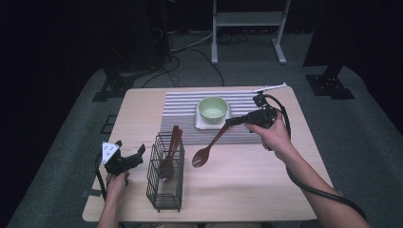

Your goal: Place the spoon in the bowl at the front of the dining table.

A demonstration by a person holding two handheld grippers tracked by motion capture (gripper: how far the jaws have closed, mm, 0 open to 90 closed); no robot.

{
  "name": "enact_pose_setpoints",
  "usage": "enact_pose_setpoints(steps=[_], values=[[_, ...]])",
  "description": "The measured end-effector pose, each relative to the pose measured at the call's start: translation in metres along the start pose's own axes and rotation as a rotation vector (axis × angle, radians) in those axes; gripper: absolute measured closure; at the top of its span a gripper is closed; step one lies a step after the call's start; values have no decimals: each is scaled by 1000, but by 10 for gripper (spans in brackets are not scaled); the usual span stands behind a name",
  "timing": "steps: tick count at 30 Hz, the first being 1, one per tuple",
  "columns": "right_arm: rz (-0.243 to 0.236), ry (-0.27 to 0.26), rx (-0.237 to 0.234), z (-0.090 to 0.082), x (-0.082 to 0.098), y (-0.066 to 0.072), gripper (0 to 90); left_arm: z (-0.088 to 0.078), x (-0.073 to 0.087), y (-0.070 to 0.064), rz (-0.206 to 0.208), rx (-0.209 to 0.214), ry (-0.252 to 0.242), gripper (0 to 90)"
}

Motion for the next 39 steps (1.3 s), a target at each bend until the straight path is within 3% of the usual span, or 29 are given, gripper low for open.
enact_pose_setpoints(steps=[39], values=[[19,-45,34,-1,-17,-13,825,0,0,0,-1,2,-1,0]])
Point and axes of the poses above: each handheld gripper's, and its own axes: z roughly forward along the jaws, x roughly out of its underside, y roughly to its left, the point moved 6 cm from there along z, roughly forward along the jaws, and after that the axes turned 4 degrees about z, right-handed, at the moved point
